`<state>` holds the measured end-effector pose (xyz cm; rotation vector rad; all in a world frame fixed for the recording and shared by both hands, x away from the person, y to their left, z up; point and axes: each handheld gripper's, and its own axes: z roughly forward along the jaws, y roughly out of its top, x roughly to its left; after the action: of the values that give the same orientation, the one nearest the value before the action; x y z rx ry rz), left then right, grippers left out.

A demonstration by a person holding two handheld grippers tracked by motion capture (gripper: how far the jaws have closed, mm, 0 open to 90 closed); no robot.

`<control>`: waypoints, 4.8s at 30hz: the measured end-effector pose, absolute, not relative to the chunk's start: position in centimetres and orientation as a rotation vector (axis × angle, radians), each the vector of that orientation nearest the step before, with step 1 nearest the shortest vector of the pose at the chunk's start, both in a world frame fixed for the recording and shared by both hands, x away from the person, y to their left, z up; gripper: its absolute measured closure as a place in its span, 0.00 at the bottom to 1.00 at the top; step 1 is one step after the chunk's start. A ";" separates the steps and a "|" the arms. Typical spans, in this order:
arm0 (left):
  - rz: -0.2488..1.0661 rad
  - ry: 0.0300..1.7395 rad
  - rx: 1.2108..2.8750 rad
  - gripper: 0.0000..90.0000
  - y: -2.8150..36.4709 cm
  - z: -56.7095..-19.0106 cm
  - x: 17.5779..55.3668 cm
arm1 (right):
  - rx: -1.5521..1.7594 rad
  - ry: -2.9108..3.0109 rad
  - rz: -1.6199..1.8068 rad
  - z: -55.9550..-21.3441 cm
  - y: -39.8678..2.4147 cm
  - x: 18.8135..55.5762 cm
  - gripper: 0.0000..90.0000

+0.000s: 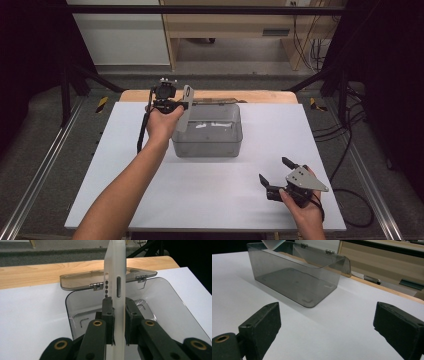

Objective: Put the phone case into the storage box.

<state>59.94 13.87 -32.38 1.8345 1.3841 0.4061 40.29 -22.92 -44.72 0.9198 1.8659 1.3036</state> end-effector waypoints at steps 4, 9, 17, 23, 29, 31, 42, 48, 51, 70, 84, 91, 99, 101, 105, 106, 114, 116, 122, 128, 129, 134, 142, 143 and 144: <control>0.400 1.390 1.834 0.90 13.9 -32.6 60.0 | 0.920 1.867 1.305 -44.7 -22.9 40.3 0.09; 0.395 1.391 1.834 0.90 13.8 -32.9 60.1 | 0.919 1.866 1.304 -44.7 -22.9 40.3 0.09; 0.378 1.405 1.844 0.90 13.9 -33.7 60.0 | 0.915 1.872 1.302 -44.7 -22.8 40.3 0.09; 0.368 1.423 1.838 0.90 14.0 -34.3 60.1 | 0.916 1.873 1.302 -44.8 -22.8 40.3 0.09; 0.366 1.440 1.829 0.90 13.9 -34.6 60.0 | 0.917 1.877 1.306 -44.8 -22.8 40.3 0.09; 0.364 1.447 1.822 0.90 13.8 -34.6 59.9 | 0.916 1.877 1.308 -44.8 -22.8 40.3 0.09; 0.353 1.484 1.796 0.90 13.7 -34.7 60.1 | 0.911 1.893 1.318 -44.9 -22.6 40.4 0.09; 0.356 1.494 1.801 0.90 13.4 -35.0 60.0 | 0.911 1.887 1.318 -44.8 -22.7 40.2 0.09; 0.342 1.505 1.797 0.90 13.3 -35.5 59.9 | 0.907 1.889 1.316 -44.8 -22.6 40.2 0.09; 0.300 1.542 1.802 0.90 13.2 -37.7 59.8 | 0.899 1.902 1.306 -44.9 -22.5 40.3 0.09; 0.293 1.541 1.807 0.90 13.0 -38.1 59.7 | 0.900 1.903 1.306 -45.0 -22.5 40.4 0.09; 0.291 1.544 1.810 0.90 13.0 -38.3 59.8 | 0.899 1.904 1.305 -45.0 -22.5 40.4 0.09; 0.288 1.548 1.814 0.90 12.9 -38.6 59.9 | 0.900 1.908 1.305 -45.0 -22.5 40.3 0.09; 0.286 1.550 1.818 0.90 12.8 -38.7 59.9 | 0.899 1.907 1.305 -45.0 -22.5 40.4 0.09; 0.283 1.553 1.826 0.90 12.7 -38.9 59.9 | 0.898 1.909 1.303 -45.0 -22.5 40.4 0.09; 0.279 1.554 1.828 0.90 12.6 -38.9 60.0 | 0.896 1.910 1.302 -45.0 -22.5 40.3 0.09; 0.274 1.561 1.833 0.90 12.6 -39.3 60.1 | 0.893 1.915 1.300 -45.0 -22.5 40.3 0.09; 0.271 1.562 1.835 0.90 12.6 -39.3 60.1 | 0.893 1.916 1.298 -45.0 -22.5 40.3 0.09; 0.264 1.564 1.834 0.90 12.5 -39.5 60.1 | 0.892 1.917 1.297 -45.0 -22.5 40.4 0.09; 0.252 1.566 1.827 0.90 12.5 -39.4 60.2 | 0.893 1.916 1.298 -45.0 -22.5 40.4 0.09; 0.251 1.564 1.828 0.90 12.5 -39.4 60.2 | 0.893 1.916 1.298 -45.0 -22.5 40.4 0.09; 0.239 1.562 1.822 0.90 12.2 -39.5 60.2 | 0.895 1.917 1.299 -45.0 -22.5 40.4 0.09; 0.230 1.568 1.818 0.90 12.1 -39.5 60.3 | 0.893 1.919 1.297 -45.1 -22.5 40.4 0.09; 0.228 1.571 1.819 0.90 12.1 -39.6 60.4 | 0.893 1.920 1.297 -45.1 -22.5 40.4 0.09; 0.228 1.575 1.816 0.90 12.1 -39.6 60.4 | 0.893 1.920 1.297 -45.1 -22.5 40.4 0.09</control>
<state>60.39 12.10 -39.63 1.8163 1.5749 0.2277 40.39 -22.45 -45.07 0.8932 1.9203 1.2971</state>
